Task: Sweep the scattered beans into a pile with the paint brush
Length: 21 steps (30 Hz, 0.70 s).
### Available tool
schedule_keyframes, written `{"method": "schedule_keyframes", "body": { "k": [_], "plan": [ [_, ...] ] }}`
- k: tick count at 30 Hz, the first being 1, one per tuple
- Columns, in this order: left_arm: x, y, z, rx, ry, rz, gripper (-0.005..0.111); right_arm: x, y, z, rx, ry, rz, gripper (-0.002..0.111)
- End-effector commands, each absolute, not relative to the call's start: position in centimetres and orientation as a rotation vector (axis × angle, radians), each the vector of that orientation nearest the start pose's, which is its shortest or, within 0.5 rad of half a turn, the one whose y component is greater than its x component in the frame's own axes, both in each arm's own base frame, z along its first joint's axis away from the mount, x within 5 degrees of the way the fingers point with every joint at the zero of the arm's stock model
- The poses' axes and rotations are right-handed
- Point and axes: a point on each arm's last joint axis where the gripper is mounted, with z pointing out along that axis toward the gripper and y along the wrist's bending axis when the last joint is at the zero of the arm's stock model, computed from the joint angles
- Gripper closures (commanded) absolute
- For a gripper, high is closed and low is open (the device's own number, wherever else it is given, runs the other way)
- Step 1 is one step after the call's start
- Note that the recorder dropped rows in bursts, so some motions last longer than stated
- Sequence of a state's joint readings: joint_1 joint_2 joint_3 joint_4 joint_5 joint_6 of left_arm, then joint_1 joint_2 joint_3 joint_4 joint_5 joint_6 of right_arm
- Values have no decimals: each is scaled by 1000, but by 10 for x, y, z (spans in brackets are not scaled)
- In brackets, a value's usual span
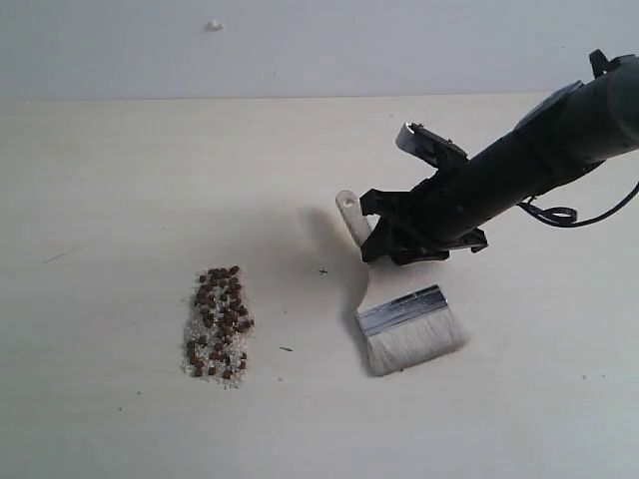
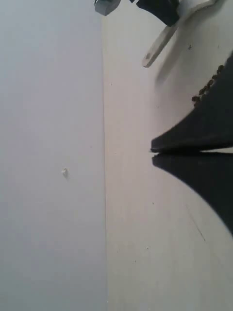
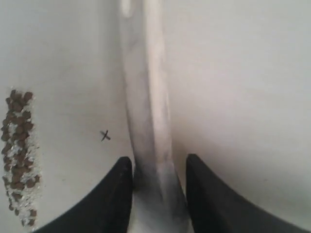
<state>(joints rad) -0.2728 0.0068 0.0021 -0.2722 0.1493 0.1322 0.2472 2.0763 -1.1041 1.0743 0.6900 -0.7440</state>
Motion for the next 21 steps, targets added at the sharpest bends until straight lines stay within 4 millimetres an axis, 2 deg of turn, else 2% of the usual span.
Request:
{"method": "schedule_keyframes", "body": {
  "k": [1, 4, 6, 8, 10, 11, 14, 16, 17, 20, 21],
  "plan": [
    [53, -19, 201, 134, 1625, -364, 107, 354, 132, 117, -208, 2733, 803, 67],
    [53, -19, 201, 134, 1625, -364, 107, 358, 127, 139, -248, 2646, 698, 67],
    [53, -19, 201, 134, 1625, -364, 107, 353, 130, 154, -353, 2618, 719, 68],
    [53, -19, 201, 134, 1625, -364, 107, 329, 146, 160, -634, 2661, 950, 68],
    [53, -19, 201, 134, 1625, -364, 107, 313, 163, 162, -801, 2667, 1091, 68],
    [53, -19, 201, 134, 1625, -364, 107, 309, 168, 163, -831, 2662, 1114, 68],
    [53, -19, 201, 134, 1625, -364, 107, 294, 211, 162, -931, 2555, 1155, 68],
    [53, -19, 201, 134, 1625, -364, 107, 293, 224, 162, -952, 2502, 1071, 69],
    [53, -19, 201, 134, 1625, -364, 107, 295, 223, 163, -945, 2489, 1024, 71],
    [53, -19, 201, 134, 1625, -364, 107, 303, 216, 168, -904, 2472, 880, 87],
    [53, -19, 201, 134, 1625, -364, 107, 306, 213, 170, -871, 2472, 827, 97]
  ]
}}
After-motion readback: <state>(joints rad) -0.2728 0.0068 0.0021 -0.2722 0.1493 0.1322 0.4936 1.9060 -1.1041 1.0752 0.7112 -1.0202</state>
